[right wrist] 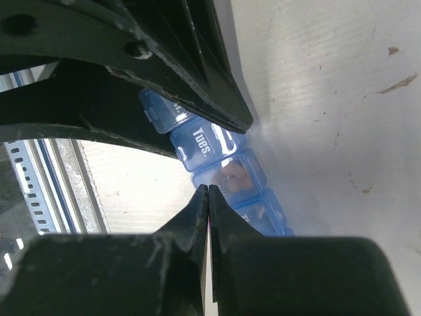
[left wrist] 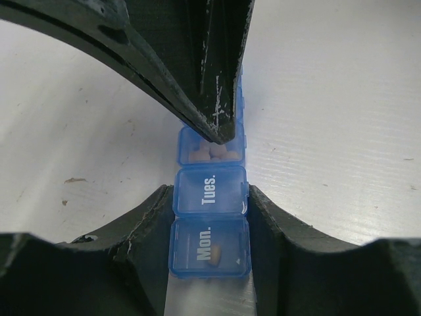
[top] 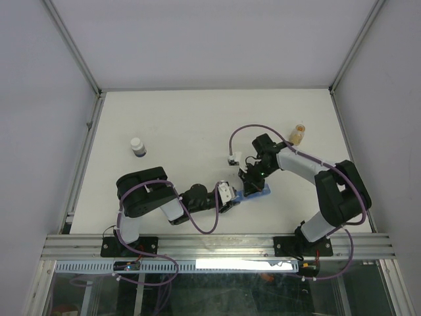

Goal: Sort the pills into containers

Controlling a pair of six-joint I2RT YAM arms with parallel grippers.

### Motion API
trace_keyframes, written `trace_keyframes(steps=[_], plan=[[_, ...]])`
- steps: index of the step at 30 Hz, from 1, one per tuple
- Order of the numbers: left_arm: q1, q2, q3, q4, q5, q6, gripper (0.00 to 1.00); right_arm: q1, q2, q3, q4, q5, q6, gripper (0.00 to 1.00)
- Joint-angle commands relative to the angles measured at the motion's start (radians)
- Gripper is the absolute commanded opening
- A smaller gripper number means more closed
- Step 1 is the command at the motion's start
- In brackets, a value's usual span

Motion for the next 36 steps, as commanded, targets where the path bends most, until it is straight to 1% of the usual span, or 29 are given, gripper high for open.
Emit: trace_keyframes(steps=[1,4,8,10,14,16,18,20,22,24,26,28,31,36], plan=[[-0.009,0.011,0.023,0.009,0.028,-0.019,0.41,0.006,-0.11,0.005,0.017,-0.006,-0.022,0.0],[-0.009,0.013,0.029,0.003,0.031,-0.019,0.4,0.005,-0.132,-0.007,0.024,-0.012,-0.026,0.0],[-0.009,0.013,0.034,-0.005,0.035,-0.019,0.4,0.012,-0.106,-0.012,0.029,0.014,-0.025,0.0],[-0.009,0.015,0.035,-0.008,0.036,-0.019,0.39,0.025,-0.075,-0.032,0.055,0.08,-0.012,0.0],[-0.009,0.015,0.04,-0.018,0.036,-0.019,0.37,0.051,0.074,-0.012,0.057,0.275,0.037,0.0],[-0.009,0.016,0.038,-0.018,0.037,-0.019,0.37,0.051,0.076,-0.008,0.068,0.302,0.051,0.0],[-0.009,0.017,0.037,-0.018,0.037,-0.017,0.37,0.047,0.039,-0.009,0.071,0.259,0.052,0.0],[-0.009,0.017,0.04,-0.018,0.037,-0.016,0.37,0.018,0.01,0.007,0.037,0.148,0.029,0.0],[-0.009,0.011,0.04,-0.017,0.039,-0.02,0.45,-0.011,-0.024,0.026,-0.013,0.022,-0.013,0.0],[-0.009,-0.002,0.041,-0.018,0.047,-0.028,0.57,-0.035,-0.07,0.031,-0.04,-0.057,-0.047,0.06],[-0.009,-0.024,0.045,-0.024,0.057,-0.041,0.69,-0.057,-0.12,0.024,-0.04,-0.093,-0.068,0.17],[-0.009,-0.052,0.047,-0.039,0.065,-0.054,0.78,-0.079,-0.166,0.01,-0.03,-0.116,-0.085,0.27],[-0.011,-0.108,0.051,-0.074,0.066,-0.075,0.84,-0.1,-0.203,-0.013,-0.001,-0.121,-0.104,0.36],[-0.011,-0.221,0.032,-0.135,0.048,-0.114,0.87,-0.106,-0.272,-0.08,0.041,-0.12,-0.2,0.56]])
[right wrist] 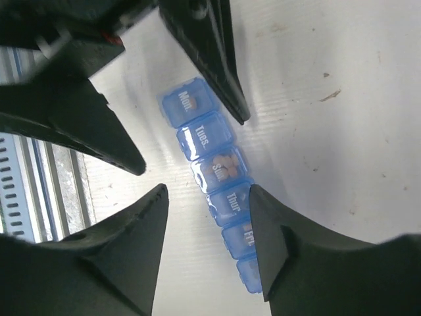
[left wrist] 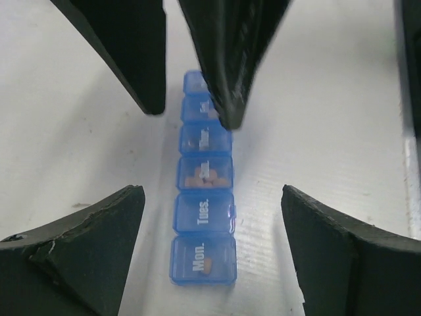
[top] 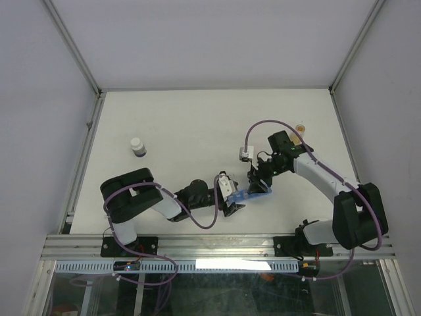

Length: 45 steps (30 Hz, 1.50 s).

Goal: Sort the pills into containers

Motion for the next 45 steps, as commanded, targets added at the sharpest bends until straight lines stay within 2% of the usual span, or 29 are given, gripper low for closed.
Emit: trace_keyframes(steps=[1,7,10,13,17,21,23,36,41,45], plan=[[-0.011,-0.14,-0.01,-0.013,0.017,-0.065,0.87,-0.006,-0.087,-0.076,0.069,-0.04,-0.122,0.59],[-0.011,-0.256,-0.056,-0.111,-0.008,-0.167,0.87,-0.039,-0.224,-0.212,0.084,-0.125,-0.432,0.72],[-0.011,-0.313,-0.067,-0.189,-0.037,-0.238,0.81,-0.041,-0.255,-0.25,0.107,-0.103,-0.517,0.77],[-0.011,-0.368,-0.084,-0.24,-0.053,-0.284,0.66,-0.036,-0.234,-0.26,0.16,-0.066,-0.518,0.79],[-0.01,-0.414,-0.097,-0.288,-0.077,-0.327,0.35,-0.015,-0.172,-0.251,0.194,0.009,-0.497,0.79],[-0.009,-0.444,-0.077,-0.351,-0.079,-0.353,0.16,0.011,-0.131,-0.253,0.229,0.065,-0.476,0.78],[-0.008,-0.435,-0.048,-0.388,-0.076,-0.365,0.1,0.023,-0.11,-0.25,0.238,0.091,-0.468,0.76],[0.03,-0.447,0.081,-0.608,-0.032,-0.503,0.0,0.065,-0.039,-0.24,0.261,0.162,-0.449,0.46],[0.056,-0.474,0.1,-0.649,-0.003,-0.535,0.0,0.067,-0.041,-0.239,0.26,0.161,-0.447,0.42],[0.074,-0.43,0.112,-0.661,0.032,-0.552,0.0,0.068,-0.041,-0.236,0.257,0.158,-0.442,0.41]])
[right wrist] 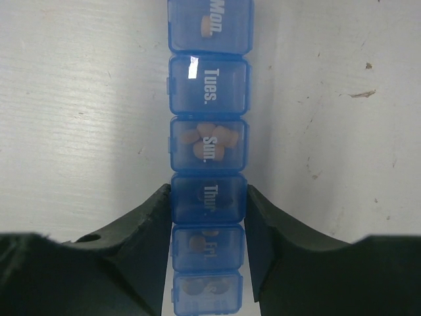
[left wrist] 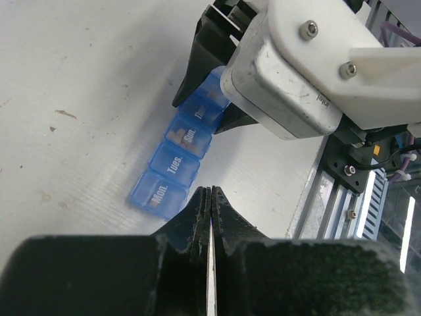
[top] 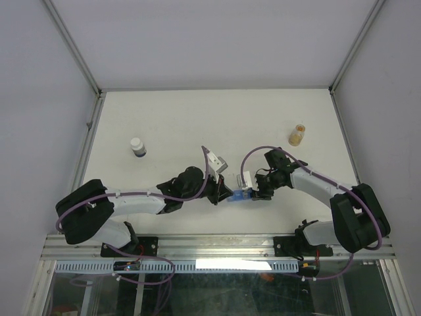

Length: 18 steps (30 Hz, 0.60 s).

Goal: Sort the pills into containers

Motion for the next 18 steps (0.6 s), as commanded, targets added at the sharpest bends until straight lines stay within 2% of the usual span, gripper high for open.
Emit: trace_keyframes(steps=[1,5,9,15,17,18], plan=[[0.025,0.051,0.046,0.007,0.078,-0.057,0.0,0.006,-0.005,0.024,0.019,0.002,0.006,0.41],[0.059,0.209,0.067,-0.022,0.101,-0.109,0.0,0.007,-0.005,0.025,0.016,0.003,0.011,0.4],[0.068,0.306,0.083,-0.096,0.05,-0.139,0.0,0.007,-0.005,0.027,0.015,0.005,0.016,0.4],[0.068,0.221,0.092,-0.079,0.108,-0.117,0.0,0.007,-0.006,0.031,0.015,0.0,0.029,0.41],[0.068,0.154,0.095,-0.079,0.116,-0.115,0.01,0.005,-0.008,0.033,0.02,-0.003,0.047,0.49],[0.068,0.121,0.092,-0.079,0.113,-0.115,0.06,0.003,-0.01,0.033,0.023,-0.006,0.057,0.54]])
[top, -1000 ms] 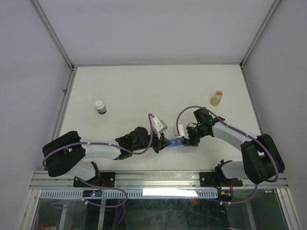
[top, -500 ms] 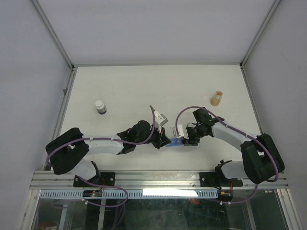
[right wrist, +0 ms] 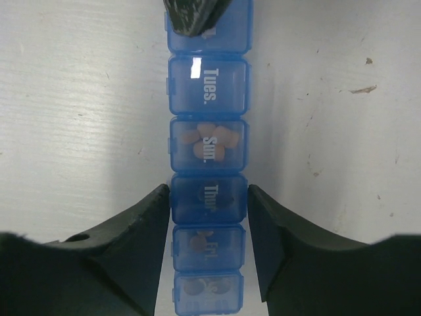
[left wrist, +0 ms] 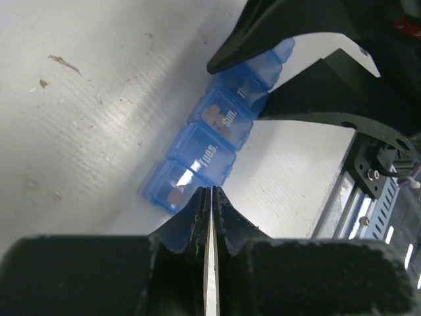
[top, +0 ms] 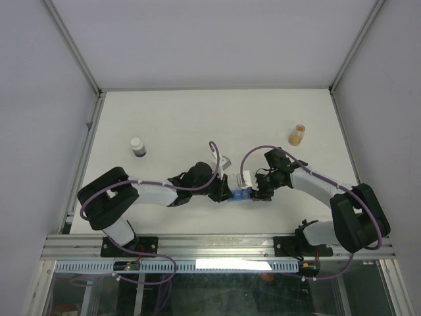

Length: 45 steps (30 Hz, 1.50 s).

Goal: Sort the pills into containers

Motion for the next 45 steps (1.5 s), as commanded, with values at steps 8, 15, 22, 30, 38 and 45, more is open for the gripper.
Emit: trace_keyframes(steps=[8,15,22,30,38,45], plan=[[0.004,-0.367,-0.124,-0.06,-0.087,0.016,0.43,-0.059,-0.117,0.056,0.013,-0.093,0.136,0.99],[0.035,-0.663,-0.174,0.03,-0.097,0.103,0.99,-0.167,-0.317,0.204,-0.049,-0.037,0.448,0.99],[0.174,-0.834,0.02,-0.062,-0.049,0.081,0.99,-0.269,-0.513,0.409,0.003,0.065,0.861,1.0],[0.178,-0.788,0.358,-0.285,0.013,0.084,0.99,-0.268,-0.573,0.729,-0.148,0.043,1.008,1.0],[0.178,-0.83,0.461,-0.352,0.067,0.054,0.99,-0.275,-0.615,0.868,-0.159,0.118,1.209,1.0],[0.177,-0.866,0.498,-0.396,0.072,0.063,0.99,-0.275,-0.611,0.957,-0.176,0.185,1.318,1.0]])
